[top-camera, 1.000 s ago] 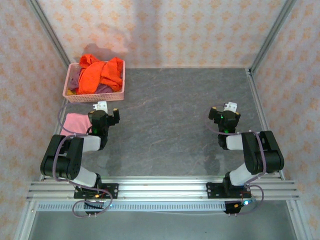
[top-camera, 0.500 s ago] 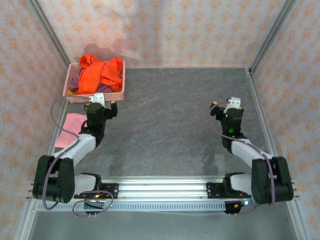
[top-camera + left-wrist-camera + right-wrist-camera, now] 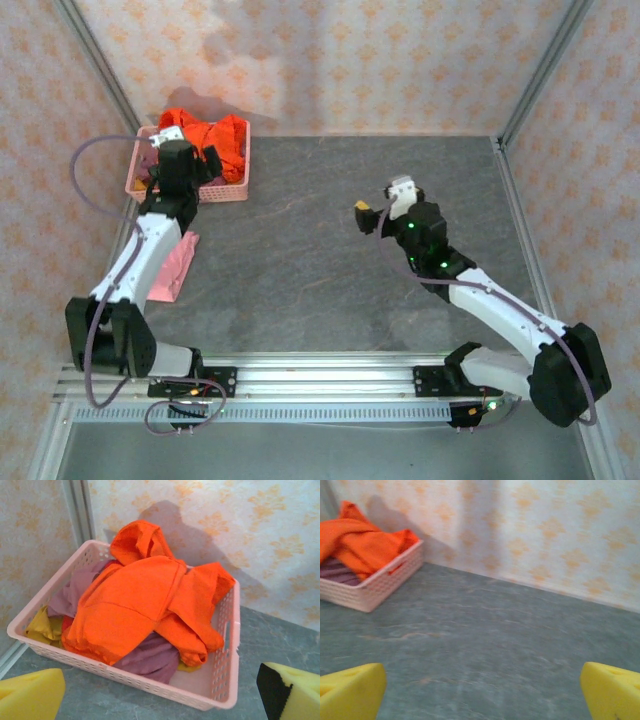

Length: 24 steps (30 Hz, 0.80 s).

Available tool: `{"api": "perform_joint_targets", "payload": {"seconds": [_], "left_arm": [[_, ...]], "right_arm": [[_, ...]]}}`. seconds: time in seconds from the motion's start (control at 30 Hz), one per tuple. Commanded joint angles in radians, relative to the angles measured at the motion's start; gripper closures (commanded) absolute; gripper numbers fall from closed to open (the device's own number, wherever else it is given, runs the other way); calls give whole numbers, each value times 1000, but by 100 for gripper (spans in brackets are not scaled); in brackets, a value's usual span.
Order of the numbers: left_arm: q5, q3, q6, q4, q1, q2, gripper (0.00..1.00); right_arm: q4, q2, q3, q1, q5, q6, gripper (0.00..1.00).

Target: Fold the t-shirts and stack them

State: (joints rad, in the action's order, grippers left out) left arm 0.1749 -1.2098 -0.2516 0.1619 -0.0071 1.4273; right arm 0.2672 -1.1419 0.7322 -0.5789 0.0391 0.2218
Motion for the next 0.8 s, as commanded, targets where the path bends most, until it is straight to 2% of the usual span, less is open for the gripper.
{"api": "perform_joint_targets", "payload": {"seconds": [0.0, 0.13, 0.3, 0.53, 0.67, 0.77], "left_arm": [[40, -152, -104, 230, 44, 103, 0], [36, -328, -118, 328, 87, 249, 0], [-17, -603, -138, 532, 143, 471, 0], [-63, -922, -147, 676, 155, 757, 1], [-72, -1064, -169, 737, 156, 864, 10], [-97, -1089, -189, 739, 155, 893, 29]], "right_arm": [[12, -56, 78, -80, 46, 36, 1], [57, -148, 156, -161, 99, 15, 1], [141, -245, 218, -216, 152, -37, 1], [164, -332, 293, -257, 208, -64, 1], [165, -345, 296, -262, 217, -96, 1], [184, -347, 280, -262, 229, -130, 1]]}}
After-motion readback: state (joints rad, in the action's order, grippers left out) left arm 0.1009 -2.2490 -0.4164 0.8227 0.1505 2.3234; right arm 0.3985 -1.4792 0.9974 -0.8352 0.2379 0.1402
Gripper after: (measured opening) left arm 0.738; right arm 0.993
